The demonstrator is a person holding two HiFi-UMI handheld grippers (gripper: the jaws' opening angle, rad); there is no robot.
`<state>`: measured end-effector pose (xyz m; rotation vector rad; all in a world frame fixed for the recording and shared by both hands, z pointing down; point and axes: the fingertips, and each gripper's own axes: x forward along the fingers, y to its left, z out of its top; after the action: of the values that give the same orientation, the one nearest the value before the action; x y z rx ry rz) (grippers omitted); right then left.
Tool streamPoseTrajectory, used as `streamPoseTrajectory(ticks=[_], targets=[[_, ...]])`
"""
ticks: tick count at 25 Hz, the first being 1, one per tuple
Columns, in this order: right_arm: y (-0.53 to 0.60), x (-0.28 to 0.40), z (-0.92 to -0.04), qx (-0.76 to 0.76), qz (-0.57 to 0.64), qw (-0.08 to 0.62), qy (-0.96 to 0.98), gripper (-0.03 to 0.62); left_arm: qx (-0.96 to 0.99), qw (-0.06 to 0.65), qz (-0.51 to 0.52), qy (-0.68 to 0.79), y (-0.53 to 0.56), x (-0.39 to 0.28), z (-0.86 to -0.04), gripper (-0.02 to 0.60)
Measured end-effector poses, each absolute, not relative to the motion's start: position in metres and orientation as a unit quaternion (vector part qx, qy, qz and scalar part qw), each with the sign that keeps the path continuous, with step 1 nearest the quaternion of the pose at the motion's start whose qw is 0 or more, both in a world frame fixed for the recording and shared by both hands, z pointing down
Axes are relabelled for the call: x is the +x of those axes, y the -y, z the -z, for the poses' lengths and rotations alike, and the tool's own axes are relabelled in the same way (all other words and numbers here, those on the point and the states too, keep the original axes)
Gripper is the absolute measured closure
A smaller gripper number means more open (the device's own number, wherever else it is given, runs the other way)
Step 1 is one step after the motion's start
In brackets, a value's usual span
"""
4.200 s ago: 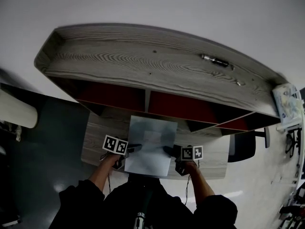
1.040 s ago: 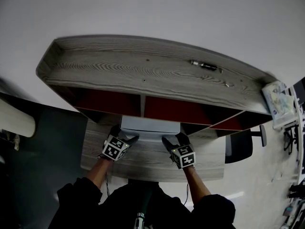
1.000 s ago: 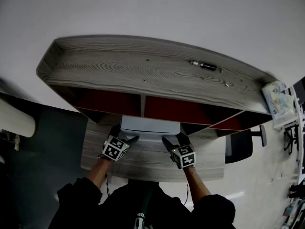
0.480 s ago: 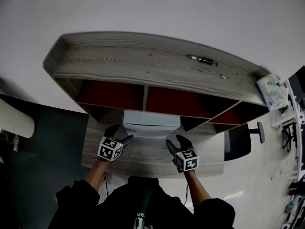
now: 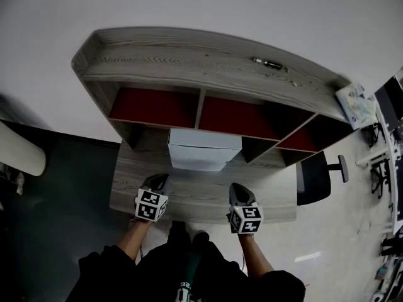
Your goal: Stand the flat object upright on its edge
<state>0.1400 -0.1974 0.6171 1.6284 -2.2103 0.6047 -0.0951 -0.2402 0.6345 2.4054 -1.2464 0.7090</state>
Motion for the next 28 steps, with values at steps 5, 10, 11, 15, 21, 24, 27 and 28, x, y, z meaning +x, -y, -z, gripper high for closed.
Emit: streamPoseTrajectory(ticks=[5, 10, 11, 15, 21, 24, 27, 28], targets=[[0.168, 0.126, -0.596, 0.569, -0.191, 0.151, 0.785, 0.560, 0.860, 0.162, -0.213, 0.435, 0.197, -0.072, -0.606, 0.569], [0.134, 0.119, -0.569, 0.560, -0.169, 0.139, 0.799, 0.559, 0.870, 0.133, -0.195, 0.433, 0.154, -0.045, -0.573, 0.569], [0.126, 0.117, -0.562, 0.557, -0.162, 0.135, 0.804, 0.559, 0.871, 0.130, -0.190, 0.435, 0.145, -0.041, -0.569, 0.571], [0.093, 0.114, -0.541, 0.549, -0.130, 0.128, 0.816, 0.559, 0.872, 0.126, -0.180, 0.437, 0.107, -0.027, -0.563, 0.569], [0.046, 0.113, -0.526, 0.543, -0.096, 0.126, 0.825, 0.560, 0.875, 0.117, -0.165, 0.441, 0.066, -0.012, -0.554, 0.569], [0.032, 0.109, -0.520, 0.540, -0.093, 0.117, 0.828, 0.560, 0.876, 0.109, -0.157, 0.443, 0.055, -0.010, -0.546, 0.569], [0.022, 0.109, -0.513, 0.540, -0.087, 0.109, 0.830, 0.560, 0.877, 0.108, -0.152, 0.443, 0.045, -0.008, -0.540, 0.569], [0.020, 0.109, -0.511, 0.541, -0.084, 0.106, 0.830, 0.560, 0.877, 0.108, -0.152, 0.443, 0.042, -0.008, -0.539, 0.569]])
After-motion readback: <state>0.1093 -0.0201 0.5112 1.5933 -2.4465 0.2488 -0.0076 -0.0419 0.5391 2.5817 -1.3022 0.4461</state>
